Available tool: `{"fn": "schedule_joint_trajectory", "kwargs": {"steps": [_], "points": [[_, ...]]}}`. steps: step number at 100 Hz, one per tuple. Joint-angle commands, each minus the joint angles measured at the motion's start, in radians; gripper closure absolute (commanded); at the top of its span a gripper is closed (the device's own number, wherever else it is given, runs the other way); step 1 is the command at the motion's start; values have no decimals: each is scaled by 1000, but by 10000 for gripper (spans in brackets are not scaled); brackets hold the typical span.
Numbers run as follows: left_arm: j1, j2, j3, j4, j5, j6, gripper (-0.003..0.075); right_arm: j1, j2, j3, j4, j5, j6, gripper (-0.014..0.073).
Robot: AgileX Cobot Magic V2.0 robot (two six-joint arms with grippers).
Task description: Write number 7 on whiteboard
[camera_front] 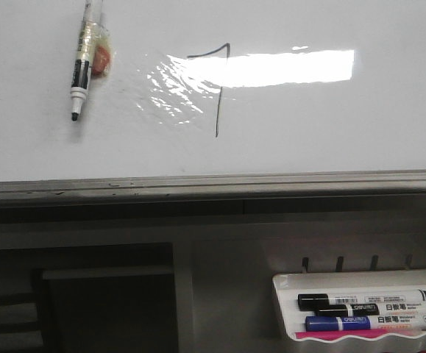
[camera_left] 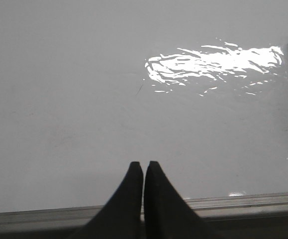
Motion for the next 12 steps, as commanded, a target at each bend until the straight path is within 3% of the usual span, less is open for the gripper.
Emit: {"fn": "schedule_joint_trajectory", "kwargs": {"steps": [1,12], "points": [[-2,-30,36,-9,-74,-8,741,-8,-20,31,-14,-74,-1,657],[-2,-30,36,-9,-74,-8,741,-8,-20,31,-14,-74,-1,657]]}}
